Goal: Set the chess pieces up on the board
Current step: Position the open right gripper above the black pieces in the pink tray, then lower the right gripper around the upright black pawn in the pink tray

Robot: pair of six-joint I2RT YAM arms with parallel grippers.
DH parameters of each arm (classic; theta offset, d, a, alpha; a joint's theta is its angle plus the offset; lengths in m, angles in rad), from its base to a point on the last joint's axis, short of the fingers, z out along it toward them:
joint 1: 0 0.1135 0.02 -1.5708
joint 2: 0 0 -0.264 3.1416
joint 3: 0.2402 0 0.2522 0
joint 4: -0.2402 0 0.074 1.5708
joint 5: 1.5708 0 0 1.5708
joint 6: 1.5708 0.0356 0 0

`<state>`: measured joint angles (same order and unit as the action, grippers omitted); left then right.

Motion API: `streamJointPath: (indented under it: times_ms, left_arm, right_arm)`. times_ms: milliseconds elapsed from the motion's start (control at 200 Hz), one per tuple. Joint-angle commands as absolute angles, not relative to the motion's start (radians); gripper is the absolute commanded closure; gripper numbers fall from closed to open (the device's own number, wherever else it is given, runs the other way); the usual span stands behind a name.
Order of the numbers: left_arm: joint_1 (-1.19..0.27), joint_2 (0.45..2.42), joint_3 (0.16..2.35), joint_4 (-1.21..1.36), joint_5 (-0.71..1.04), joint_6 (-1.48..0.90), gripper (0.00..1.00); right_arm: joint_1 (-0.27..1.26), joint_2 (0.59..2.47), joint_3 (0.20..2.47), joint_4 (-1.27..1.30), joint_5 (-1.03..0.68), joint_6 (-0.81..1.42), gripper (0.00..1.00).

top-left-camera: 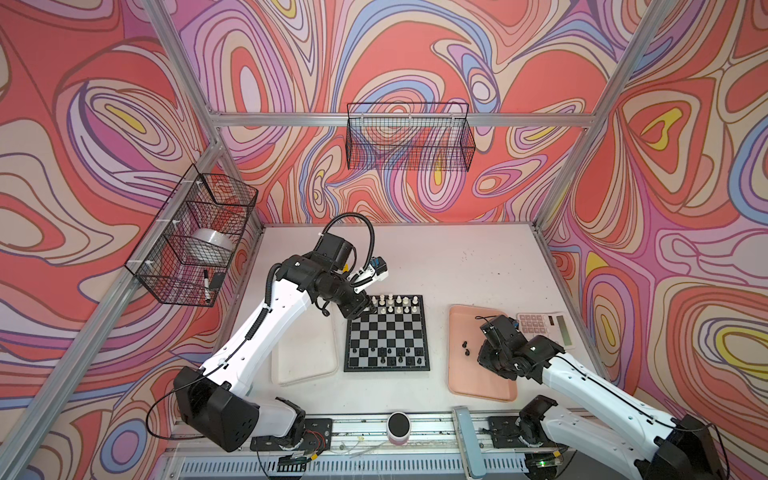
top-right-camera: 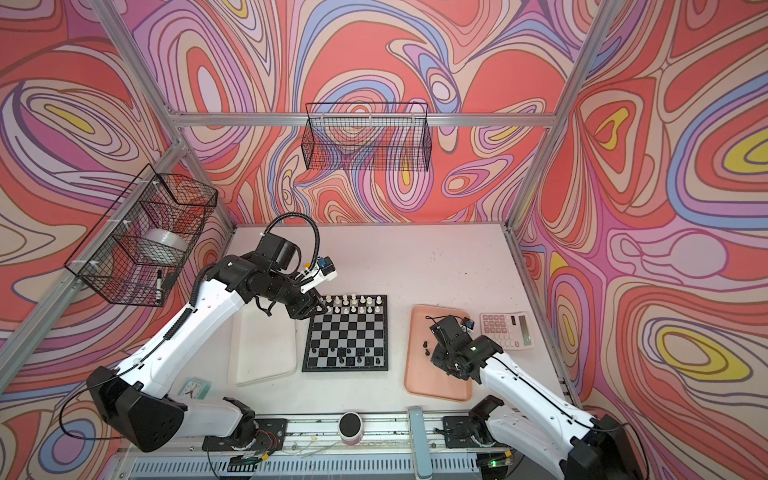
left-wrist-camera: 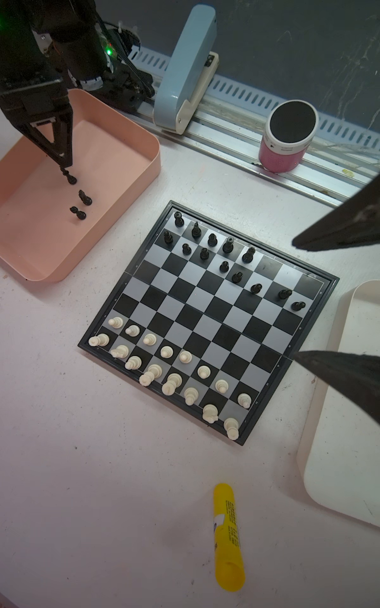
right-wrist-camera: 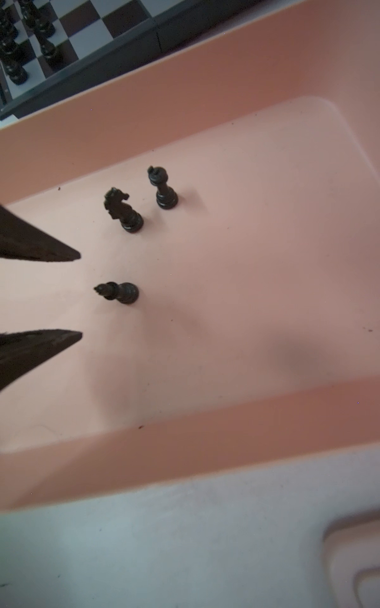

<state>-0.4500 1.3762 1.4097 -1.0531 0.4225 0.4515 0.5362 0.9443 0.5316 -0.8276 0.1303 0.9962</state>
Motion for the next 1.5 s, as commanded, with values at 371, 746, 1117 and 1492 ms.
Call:
streamJointPath:
  times_ms: [371,746,1117,1492]
  left_arm:
    - [-0.446,1.361,1.390,-1.061,0.433,0.439,0.50]
    - [-0.446,1.358,1.379,-1.056,0.432,0.440,0.49]
    - [-0.446,1.358,1.377,-1.055,0.437,0.438,0.49]
    - [-0.446,1.358,1.371,-1.051,0.437,0.437,0.49]
  right_arm:
    - [0.514,0.987,0.523,-0.774,0.140,0.978,0.71]
    - [0.502,1.005,0.516,-0.754,0.129,0.966,0.78]
    - [0.491,1.012,0.503,-0.742,0.120,0.960,0.79]
    - [0.474,1.054,0.503,-0.701,0.103,0.940,0.79]
